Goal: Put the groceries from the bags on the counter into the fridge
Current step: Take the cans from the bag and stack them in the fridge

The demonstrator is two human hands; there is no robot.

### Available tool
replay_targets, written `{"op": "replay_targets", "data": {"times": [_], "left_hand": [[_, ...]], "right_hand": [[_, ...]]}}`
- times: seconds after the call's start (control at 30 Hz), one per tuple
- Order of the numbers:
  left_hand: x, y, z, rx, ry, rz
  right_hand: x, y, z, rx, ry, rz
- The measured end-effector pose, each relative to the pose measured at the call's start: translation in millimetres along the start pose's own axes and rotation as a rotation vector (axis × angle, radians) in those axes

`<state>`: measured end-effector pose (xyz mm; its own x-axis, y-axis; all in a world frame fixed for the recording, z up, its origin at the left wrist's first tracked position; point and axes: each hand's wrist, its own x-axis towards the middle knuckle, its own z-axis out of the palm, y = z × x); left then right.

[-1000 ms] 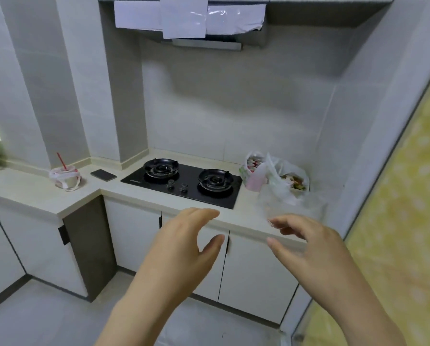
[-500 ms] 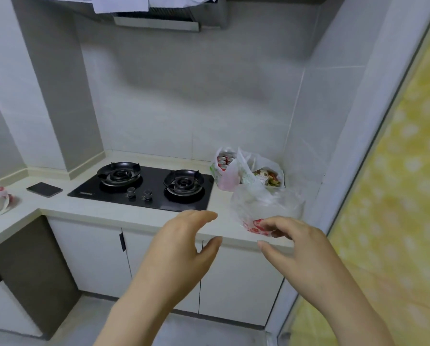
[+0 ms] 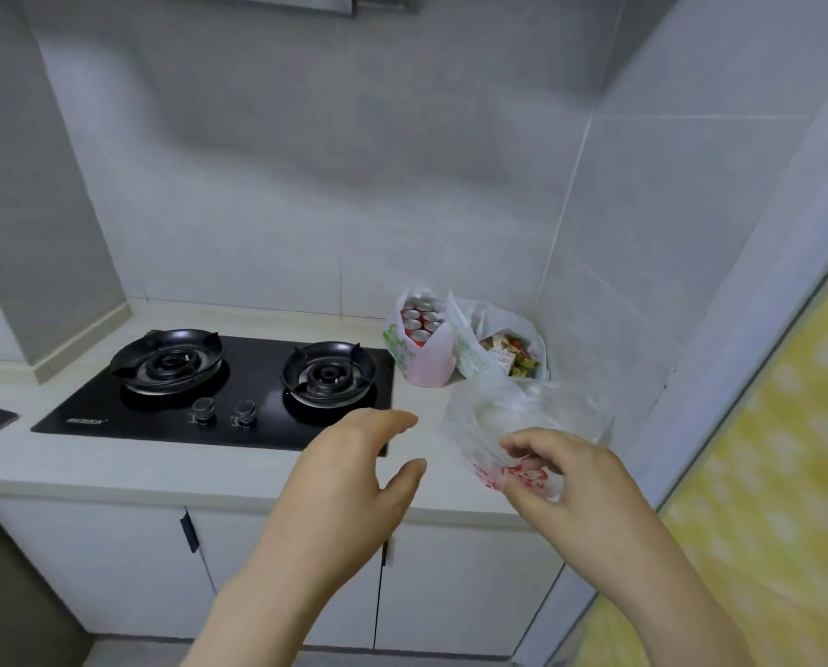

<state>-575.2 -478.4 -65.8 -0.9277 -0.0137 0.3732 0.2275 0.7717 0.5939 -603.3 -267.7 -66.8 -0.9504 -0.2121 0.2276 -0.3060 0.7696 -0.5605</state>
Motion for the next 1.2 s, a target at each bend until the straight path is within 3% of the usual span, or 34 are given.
{"op": "replay_targets", "data": {"times": [0.47,0.77,1.2], "left_hand": [[141.9,-35.0,74.7,0.045,-0.069,-0.071],[208.5,-62.0,120.1,0.045,-0.126,-0.170],[327.7,-161.7,143.3,-0.029,-0.190,-0.158]], "right_hand": [[152.7,72.8,13.0,0.032,-0.003,0.000],[236.8,117.6,30.4,0.059,-0.111,0.002],[351.7,127.8,91.8,0.024,-0.158,0.148]]}}
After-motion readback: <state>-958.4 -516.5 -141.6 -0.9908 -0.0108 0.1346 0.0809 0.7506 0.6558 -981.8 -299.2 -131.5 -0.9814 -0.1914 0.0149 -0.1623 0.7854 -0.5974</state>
